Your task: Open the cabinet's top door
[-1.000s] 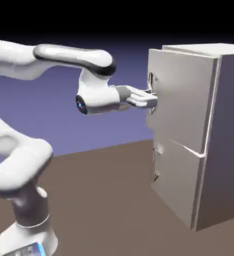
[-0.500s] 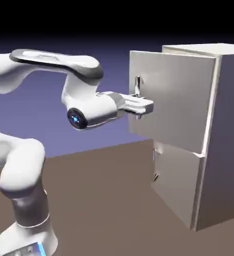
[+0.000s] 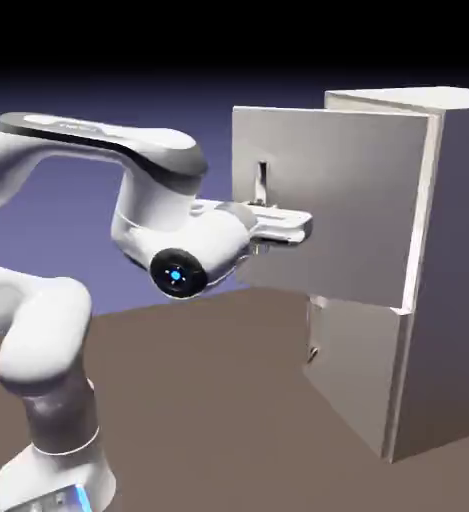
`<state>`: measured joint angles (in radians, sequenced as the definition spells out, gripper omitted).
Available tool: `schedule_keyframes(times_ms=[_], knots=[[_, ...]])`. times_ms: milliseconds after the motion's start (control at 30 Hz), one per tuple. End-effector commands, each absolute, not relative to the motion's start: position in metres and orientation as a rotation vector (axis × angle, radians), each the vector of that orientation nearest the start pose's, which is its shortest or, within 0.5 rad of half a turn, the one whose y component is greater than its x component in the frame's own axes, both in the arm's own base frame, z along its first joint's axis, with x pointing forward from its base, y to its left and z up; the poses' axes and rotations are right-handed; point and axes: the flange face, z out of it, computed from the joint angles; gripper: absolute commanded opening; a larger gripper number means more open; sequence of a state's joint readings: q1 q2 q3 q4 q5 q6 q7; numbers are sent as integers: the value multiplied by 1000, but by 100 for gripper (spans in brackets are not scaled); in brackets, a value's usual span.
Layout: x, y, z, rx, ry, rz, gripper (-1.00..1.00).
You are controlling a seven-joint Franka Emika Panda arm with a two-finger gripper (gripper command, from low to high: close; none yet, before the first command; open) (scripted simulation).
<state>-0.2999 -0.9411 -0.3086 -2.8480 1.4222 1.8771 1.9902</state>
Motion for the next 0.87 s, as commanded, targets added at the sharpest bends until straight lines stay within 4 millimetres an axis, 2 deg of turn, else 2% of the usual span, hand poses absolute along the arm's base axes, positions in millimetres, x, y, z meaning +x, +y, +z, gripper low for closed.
schedule_keyframes(times_ms=[0,233,500,667,833], knots=[[274,-112,495,-82,1727,1279,-100],[271,-170,495,-267,1753,1428,-100],[282,-233,495,-478,1766,1587,-100],[293,-262,495,-585,1766,1663,-100],[302,-283,495,-664,1764,1717,-100]])
